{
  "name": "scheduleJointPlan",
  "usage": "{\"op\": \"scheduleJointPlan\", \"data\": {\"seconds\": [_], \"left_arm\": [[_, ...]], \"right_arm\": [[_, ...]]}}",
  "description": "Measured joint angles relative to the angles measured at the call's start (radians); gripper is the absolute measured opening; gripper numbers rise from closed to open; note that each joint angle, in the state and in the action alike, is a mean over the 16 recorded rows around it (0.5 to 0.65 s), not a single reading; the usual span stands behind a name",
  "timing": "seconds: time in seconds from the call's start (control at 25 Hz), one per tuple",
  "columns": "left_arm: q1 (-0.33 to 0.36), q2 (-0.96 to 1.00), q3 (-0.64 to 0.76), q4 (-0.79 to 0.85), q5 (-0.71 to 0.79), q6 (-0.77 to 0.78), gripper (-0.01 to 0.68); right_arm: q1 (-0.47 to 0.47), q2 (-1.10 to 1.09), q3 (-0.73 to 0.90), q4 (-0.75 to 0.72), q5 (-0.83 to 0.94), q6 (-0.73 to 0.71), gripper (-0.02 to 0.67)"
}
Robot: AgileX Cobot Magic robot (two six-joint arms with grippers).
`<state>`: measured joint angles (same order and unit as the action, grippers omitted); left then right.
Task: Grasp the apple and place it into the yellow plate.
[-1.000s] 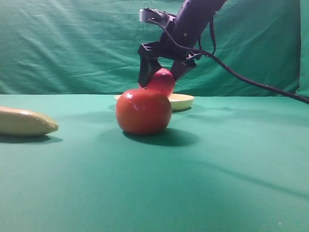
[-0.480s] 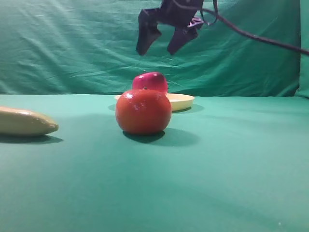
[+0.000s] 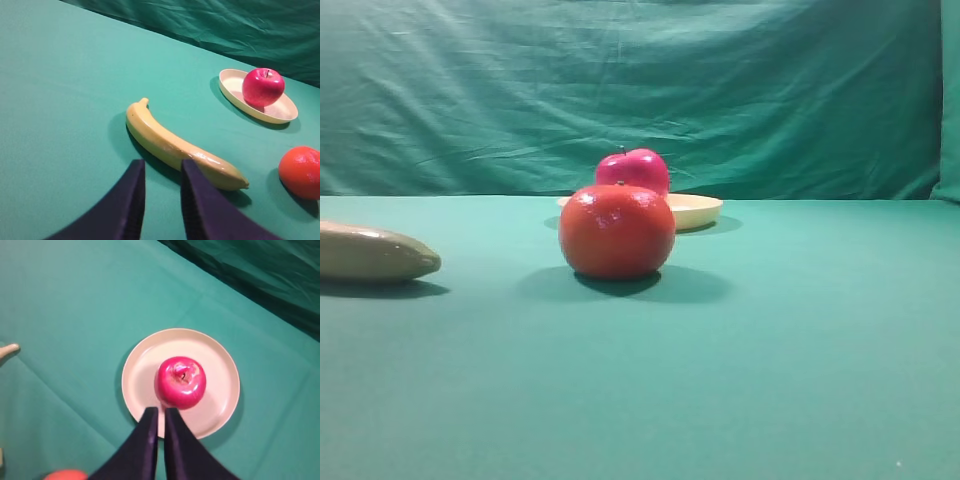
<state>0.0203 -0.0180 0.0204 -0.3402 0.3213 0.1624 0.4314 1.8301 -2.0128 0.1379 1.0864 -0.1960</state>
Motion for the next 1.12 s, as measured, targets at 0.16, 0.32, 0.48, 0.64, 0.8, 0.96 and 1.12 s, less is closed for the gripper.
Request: {"op": "scheduleJointPlan", "data": {"seconds": [0.16, 0.32, 0.48, 0.64, 0.8, 0.96, 1.12], "left_arm": [[0.000, 0.000, 0.000, 0.000, 0.000, 0.000, 0.157], [0.000, 0.000, 0.000, 0.000, 0.000, 0.000, 0.157], [0.000, 0.000, 0.000, 0.000, 0.000, 0.000, 0.157], [0.000, 0.000, 0.000, 0.000, 0.000, 0.000, 0.157], [0.000, 0.000, 0.000, 0.000, 0.000, 0.000, 0.157], [0.000, 0.000, 0.000, 0.000, 0.000, 0.000, 0.157], [0.000, 0.000, 0.000, 0.000, 0.000, 0.000, 0.157]], "right_arm": [[0.000, -0.088, 0.072, -0.004, -0.002, 0.015, 0.000], [0.000, -0.196, 0.198, 0.004, -0.052, 0.018, 0.000], [0.000, -0.324, 0.373, 0.014, -0.129, 0.018, 0.000], [0.000, -0.461, 0.563, 0.025, -0.206, 0.018, 0.000], [0.000, -0.601, 0.738, 0.032, -0.271, 0.018, 0.000], [0.000, -0.747, 0.881, 0.035, -0.314, 0.017, 0.000], [0.000, -0.891, 0.987, 0.031, -0.340, 0.017, 0.000]]}}
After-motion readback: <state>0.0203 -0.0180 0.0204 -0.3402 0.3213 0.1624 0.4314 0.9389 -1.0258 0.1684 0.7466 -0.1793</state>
